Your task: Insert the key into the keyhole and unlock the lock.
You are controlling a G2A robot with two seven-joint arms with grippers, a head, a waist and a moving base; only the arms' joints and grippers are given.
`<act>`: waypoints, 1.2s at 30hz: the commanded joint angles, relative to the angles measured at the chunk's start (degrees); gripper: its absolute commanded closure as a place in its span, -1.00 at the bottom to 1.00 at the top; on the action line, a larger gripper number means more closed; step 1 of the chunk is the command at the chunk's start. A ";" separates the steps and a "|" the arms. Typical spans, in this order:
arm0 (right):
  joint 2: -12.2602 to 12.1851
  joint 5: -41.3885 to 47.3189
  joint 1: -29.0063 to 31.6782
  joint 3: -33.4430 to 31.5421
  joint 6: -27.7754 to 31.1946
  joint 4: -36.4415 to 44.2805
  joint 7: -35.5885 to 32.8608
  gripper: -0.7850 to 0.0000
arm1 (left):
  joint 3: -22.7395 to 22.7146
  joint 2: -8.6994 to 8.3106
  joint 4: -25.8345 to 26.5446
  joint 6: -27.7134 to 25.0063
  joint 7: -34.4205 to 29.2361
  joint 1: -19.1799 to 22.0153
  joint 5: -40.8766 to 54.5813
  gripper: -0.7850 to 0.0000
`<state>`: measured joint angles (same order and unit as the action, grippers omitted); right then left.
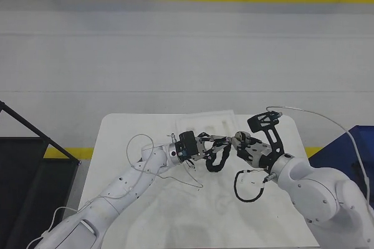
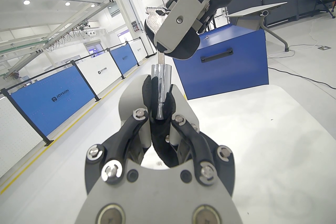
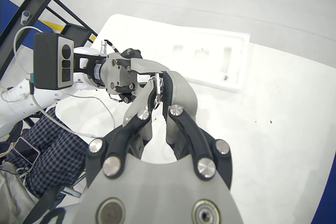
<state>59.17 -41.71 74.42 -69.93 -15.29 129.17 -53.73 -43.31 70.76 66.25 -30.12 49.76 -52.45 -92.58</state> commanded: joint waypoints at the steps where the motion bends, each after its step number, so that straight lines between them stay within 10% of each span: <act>1: 0.02 -0.08 -0.23 0.06 0.46 0.09 -0.33 -1.00 | -0.08 0.05 -0.08 -0.34 -0.20 -0.03 0.16 1.00; 11: -0.46 -0.50 -1.38 -2.43 10.01 0.44 -2.41 -1.00 | -1.36 -0.06 -0.16 -8.01 -3.29 0.66 3.48 1.00; 26: -2.96 -0.08 -3.13 -7.89 45.75 -4.58 -9.15 -1.00 | -8.04 -2.90 6.89 -27.80 -18.54 -0.48 10.90 1.00; 36: -4.20 13.00 -4.56 -7.77 56.24 -10.70 -9.60 -1.00 | -3.93 -4.41 7.31 -27.88 -30.46 1.28 23.22 1.00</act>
<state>55.18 -30.91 70.30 -77.99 40.46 119.45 -63.27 -47.99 66.51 73.78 -58.00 20.22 -51.65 -70.92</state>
